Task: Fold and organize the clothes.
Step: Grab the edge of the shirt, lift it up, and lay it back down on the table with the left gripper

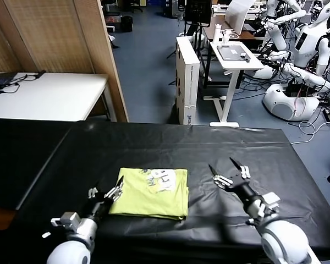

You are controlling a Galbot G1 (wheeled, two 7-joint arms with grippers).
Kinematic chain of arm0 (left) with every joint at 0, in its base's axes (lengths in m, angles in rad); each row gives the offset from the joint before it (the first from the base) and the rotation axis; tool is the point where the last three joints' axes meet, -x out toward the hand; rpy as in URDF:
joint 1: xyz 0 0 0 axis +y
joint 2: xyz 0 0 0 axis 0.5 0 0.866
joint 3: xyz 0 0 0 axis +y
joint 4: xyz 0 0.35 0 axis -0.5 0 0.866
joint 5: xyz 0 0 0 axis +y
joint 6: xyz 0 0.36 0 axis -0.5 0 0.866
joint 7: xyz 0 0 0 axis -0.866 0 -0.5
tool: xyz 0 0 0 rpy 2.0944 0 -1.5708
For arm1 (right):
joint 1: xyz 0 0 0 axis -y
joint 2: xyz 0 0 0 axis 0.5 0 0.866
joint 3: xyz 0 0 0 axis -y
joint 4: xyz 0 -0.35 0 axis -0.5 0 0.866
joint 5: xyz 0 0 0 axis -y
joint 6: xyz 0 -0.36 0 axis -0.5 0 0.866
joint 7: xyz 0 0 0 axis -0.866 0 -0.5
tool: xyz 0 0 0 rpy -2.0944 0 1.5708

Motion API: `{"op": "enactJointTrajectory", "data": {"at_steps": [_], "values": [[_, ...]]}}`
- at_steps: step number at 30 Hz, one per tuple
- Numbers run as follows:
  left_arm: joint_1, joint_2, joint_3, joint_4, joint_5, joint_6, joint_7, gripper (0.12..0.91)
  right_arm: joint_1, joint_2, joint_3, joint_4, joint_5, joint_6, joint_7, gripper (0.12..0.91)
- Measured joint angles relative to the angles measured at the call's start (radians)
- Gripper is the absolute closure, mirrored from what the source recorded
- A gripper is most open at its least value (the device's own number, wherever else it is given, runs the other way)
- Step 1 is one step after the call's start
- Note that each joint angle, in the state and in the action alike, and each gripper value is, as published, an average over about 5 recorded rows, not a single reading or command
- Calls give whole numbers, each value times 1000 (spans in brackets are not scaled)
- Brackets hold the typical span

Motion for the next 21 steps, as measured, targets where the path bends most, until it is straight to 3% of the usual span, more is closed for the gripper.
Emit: {"op": "enactJointTrajectory", "data": {"at_steps": [21], "values": [[0,-55,2,32,-6,-7,5,123,-8,0,-13,5,-7,-1,-2,118]]}}
